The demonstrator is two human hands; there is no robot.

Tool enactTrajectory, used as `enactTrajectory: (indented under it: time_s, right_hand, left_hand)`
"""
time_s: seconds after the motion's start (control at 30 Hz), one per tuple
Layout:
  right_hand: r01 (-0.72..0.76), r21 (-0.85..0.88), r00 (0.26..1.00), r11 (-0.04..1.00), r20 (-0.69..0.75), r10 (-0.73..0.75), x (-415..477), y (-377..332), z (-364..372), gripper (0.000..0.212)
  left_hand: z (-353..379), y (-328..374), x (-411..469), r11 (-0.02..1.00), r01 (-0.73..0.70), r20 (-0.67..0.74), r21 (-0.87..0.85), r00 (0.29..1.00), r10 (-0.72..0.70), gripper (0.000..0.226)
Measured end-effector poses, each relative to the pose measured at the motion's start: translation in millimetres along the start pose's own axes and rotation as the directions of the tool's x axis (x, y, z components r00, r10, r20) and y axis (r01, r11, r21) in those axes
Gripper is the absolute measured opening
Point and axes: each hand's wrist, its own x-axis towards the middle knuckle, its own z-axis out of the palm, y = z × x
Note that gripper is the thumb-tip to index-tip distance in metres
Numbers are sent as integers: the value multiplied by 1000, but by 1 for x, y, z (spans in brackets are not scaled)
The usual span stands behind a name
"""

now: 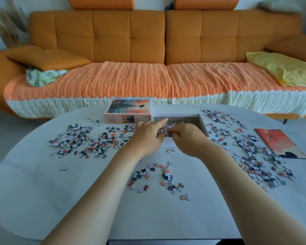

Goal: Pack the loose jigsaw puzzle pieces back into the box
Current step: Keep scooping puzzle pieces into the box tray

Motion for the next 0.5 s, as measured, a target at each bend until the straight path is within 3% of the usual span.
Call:
enactTrajectory:
  time_s: [0.2, 0.27, 0.37, 0.43, 0.5]
  right_hand:
    - [82, 29, 974, 996, -212, -74, -20, 7, -4, 32]
    - [113, 9, 960, 994, -258, -107, -34, 9, -3, 31]
    - [120, -14, 945, 993, -304, -118, -61, 12, -3, 30]
    - [88, -24, 950, 996, -297, -91, -82, 16, -3, 30]
    - [1, -77, 969, 997, -247, -21, -103, 23, -3, 30]
  left_hand:
    - [9, -5, -31, 982, -160, -238, 99, 955, 180, 34]
    - [10, 1, -43, 980, -182, -251, 76, 948, 195, 24]
    - [11, 18, -62, 986, -166, -88, -34, 983, 162, 29]
    - [16, 24, -70, 992, -127, 83, 2, 988, 127, 56]
    - [24, 24, -77, 991, -93, 257, 97, 964, 66, 97]
